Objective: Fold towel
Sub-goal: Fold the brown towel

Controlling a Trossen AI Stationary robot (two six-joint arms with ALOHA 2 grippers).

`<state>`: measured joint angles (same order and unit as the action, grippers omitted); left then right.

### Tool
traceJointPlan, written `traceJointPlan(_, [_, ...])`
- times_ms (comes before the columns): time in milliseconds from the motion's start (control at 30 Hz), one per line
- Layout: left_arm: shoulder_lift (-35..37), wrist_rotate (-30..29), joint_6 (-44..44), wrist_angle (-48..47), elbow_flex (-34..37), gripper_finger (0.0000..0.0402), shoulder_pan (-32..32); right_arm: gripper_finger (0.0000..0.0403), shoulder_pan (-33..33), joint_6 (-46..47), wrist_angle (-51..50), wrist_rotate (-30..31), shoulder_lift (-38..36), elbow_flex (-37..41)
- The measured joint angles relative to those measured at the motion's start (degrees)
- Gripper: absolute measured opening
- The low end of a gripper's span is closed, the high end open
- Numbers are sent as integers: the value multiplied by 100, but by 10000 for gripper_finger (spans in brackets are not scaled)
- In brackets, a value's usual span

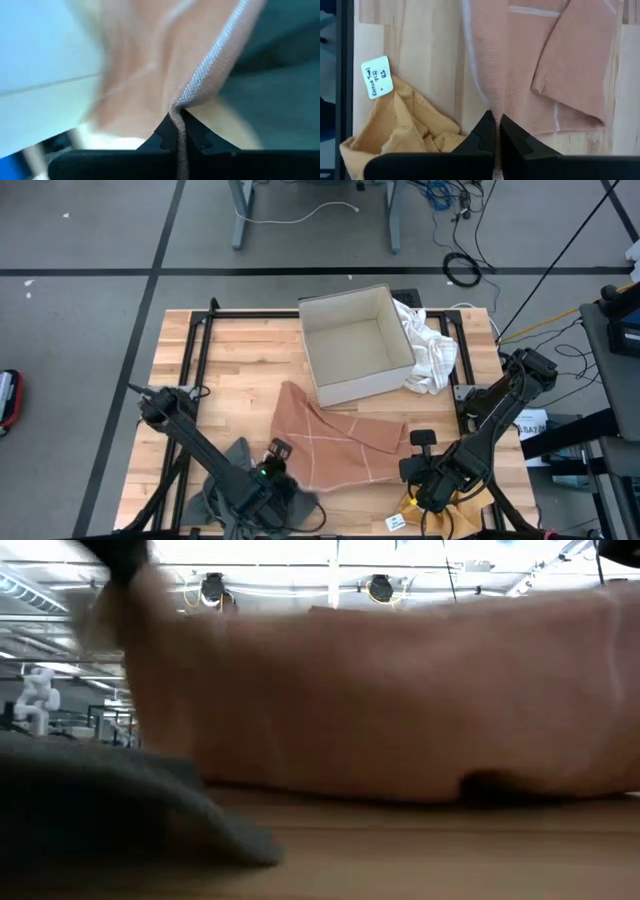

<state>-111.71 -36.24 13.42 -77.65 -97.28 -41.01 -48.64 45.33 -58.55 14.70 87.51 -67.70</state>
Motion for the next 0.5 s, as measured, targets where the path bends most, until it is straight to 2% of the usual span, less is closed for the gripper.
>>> traceJointPlan(167, [743,-1452,391,-615,-540,2,-1,0,0,-341,-39,158,-256,-198])
traceJointPlan(433, [1871,-2969,410,-569,-1124,1,4,0,-221,-1571,-22,1231,-1040,-1181])
traceJointPlan(500, [2116,-3195,407,-514,-1246,1,7,0,-294,-1880,4,1458,-1255,-1447])
